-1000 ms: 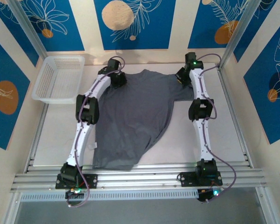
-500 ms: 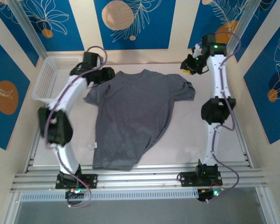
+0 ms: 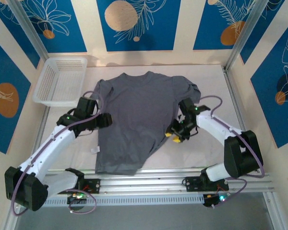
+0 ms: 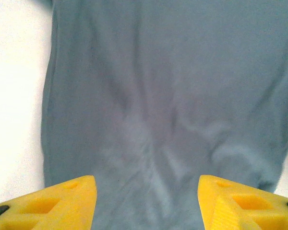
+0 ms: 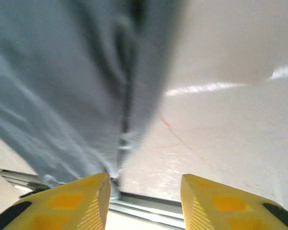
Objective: Fold the inside-out t-shirt
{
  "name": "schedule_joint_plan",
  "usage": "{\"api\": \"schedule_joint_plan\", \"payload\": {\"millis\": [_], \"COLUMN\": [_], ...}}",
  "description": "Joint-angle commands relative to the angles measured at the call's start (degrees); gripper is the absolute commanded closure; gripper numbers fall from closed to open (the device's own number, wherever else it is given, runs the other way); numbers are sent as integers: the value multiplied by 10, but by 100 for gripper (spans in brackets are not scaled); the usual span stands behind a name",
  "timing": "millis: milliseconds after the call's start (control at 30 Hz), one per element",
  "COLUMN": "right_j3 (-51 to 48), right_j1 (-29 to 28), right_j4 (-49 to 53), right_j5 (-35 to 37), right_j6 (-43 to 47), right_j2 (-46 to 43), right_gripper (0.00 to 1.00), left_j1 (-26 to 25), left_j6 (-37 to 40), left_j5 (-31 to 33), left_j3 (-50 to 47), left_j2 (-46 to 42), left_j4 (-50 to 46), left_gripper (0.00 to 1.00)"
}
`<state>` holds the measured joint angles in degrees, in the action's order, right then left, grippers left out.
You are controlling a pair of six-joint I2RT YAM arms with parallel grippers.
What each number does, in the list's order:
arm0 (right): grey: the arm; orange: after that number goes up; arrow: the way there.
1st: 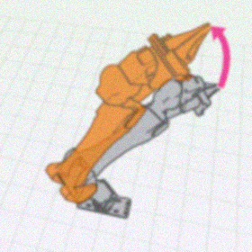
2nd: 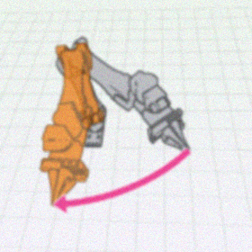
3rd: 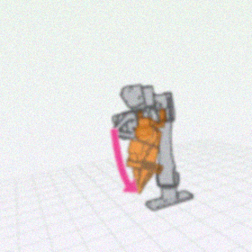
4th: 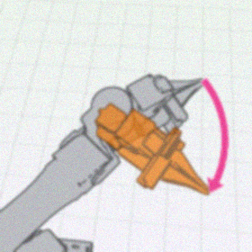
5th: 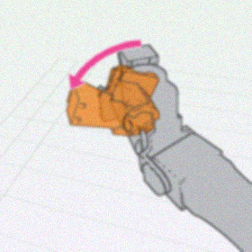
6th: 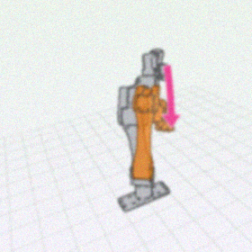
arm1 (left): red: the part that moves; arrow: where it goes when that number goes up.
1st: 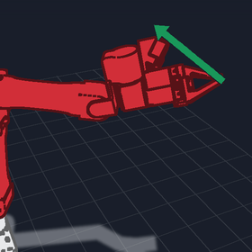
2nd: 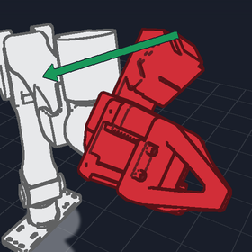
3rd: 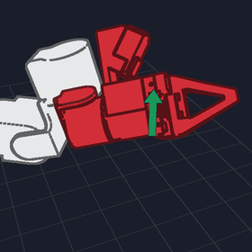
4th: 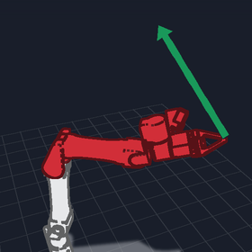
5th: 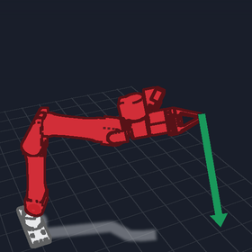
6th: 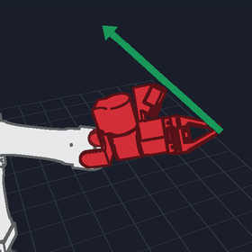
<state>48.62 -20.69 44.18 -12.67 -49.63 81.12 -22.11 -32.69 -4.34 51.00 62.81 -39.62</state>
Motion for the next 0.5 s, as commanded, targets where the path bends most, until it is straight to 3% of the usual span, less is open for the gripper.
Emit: {"api": "schedule_joint_plan", "payload": {"millis": [0,200,333,467], "right_j3": [-41,-43,-14,-29], "right_j1": [-36,-83,-80,-74], "right_j4": [-114,-240,-180,-129], "right_j5": [-30,-92,-21,54], "right_j6": [-101,-137,-111,-113], "right_j2": [-18,61,97,80], "right_gripper": [52,50,58,59], "left_j1": [-9,-11,-12,-13], "left_j6": [-29,-50,-62,-64], "left_j5": [11,-34,-30,-21], "left_j3": [-37,-98,-112,-114], "left_j2": [-20,18,42,54], "left_j4": [-51,5,28,29], "left_gripper": [41,40,40,40]}}
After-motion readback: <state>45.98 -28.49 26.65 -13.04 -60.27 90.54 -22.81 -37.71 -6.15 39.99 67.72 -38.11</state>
